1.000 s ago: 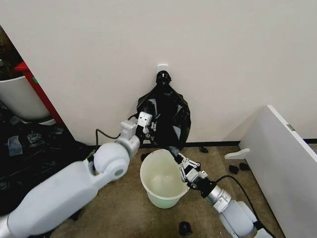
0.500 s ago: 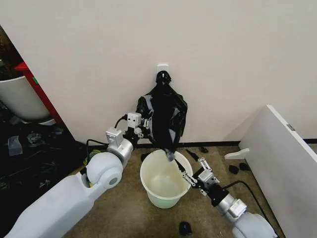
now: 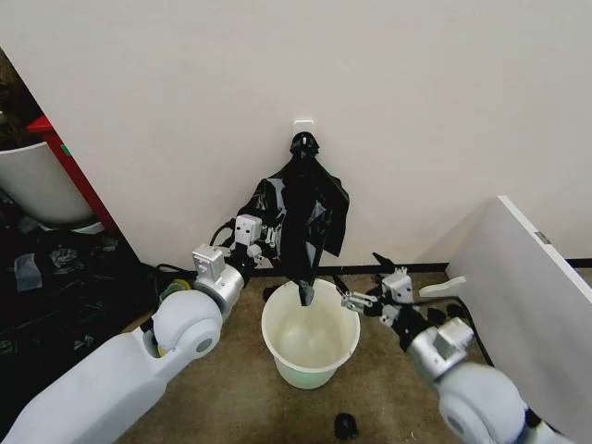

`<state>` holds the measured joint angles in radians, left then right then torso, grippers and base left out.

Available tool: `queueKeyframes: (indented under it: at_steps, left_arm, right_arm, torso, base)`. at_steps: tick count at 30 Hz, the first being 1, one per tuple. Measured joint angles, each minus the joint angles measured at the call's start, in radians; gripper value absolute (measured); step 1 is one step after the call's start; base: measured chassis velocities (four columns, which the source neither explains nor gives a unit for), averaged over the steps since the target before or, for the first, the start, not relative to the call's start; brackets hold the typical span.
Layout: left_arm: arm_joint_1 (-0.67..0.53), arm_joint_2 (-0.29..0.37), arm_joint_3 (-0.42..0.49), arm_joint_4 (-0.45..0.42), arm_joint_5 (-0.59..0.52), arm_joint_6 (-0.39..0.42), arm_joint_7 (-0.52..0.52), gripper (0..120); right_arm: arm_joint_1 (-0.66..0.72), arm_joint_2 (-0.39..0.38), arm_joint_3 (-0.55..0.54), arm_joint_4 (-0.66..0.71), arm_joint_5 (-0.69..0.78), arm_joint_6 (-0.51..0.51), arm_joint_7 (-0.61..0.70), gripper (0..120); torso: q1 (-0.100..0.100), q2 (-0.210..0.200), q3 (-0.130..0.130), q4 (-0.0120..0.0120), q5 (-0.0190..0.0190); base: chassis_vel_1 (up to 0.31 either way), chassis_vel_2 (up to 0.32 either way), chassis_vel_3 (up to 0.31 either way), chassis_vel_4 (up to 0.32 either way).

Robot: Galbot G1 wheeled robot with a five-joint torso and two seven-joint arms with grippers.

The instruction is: Place the garbage bag over the trash bin.

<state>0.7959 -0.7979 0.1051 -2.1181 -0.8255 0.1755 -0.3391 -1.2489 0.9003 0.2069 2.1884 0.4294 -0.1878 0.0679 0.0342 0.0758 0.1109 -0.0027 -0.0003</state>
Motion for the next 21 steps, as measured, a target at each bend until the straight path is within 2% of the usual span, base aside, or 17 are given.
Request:
queueKeyframes:
  at_steps: [2, 5, 10, 15, 21]
  left_arm:
    - [0.002, 0.001, -0.001, 0.001, 0.000, -0.001, 0.002, 0]
    - [0.007, 0.001, -0.001, 0.013, 0.005, -0.003, 0.007, 0]
    - [0.025, -0.007, -0.007, 0.021, 0.012, -0.005, 0.008, 0]
    - [0.029, -0.001, -0.006, 0.024, 0.018, -0.008, 0.010, 0]
    - [0.030, -0.001, -0.004, 0.024, 0.019, -0.010, 0.011, 0]
  right_arm:
    - [0.042, -0.003, -0.024, -0.018, 0.004, -0.010, 0.004, 100]
    - [0.199, -0.004, -0.128, -0.083, 0.017, -0.059, 0.021, 100]
    - [0.317, 0.012, -0.230, -0.132, 0.042, -0.114, 0.037, 100]
    - [0.386, 0.038, -0.286, -0.164, 0.059, -0.157, 0.060, 100]
    - [0.490, 0.075, -0.369, -0.205, 0.033, -0.191, 0.083, 90]
  torso:
    - [0.000, 0.000, 0.000, 0.0002, -0.0001]
    - [0.000, 0.000, 0.000, 0.0005, -0.0004]
    - [0.000, 0.000, 0.000, 0.0000, -0.0005]
    - [0.000, 0.000, 0.000, 0.0002, -0.0002]
    - [0.000, 0.000, 0.000, 0.0003, -0.0005]
  base:
    - [0.000, 0.000, 0.000, 0.000]
    - [0.000, 0.000, 0.000, 0.000]
    - [0.000, 0.000, 0.000, 0.000]
    - [0.000, 0.000, 0.000, 0.000]
    - [0.000, 0.000, 0.000, 0.000]
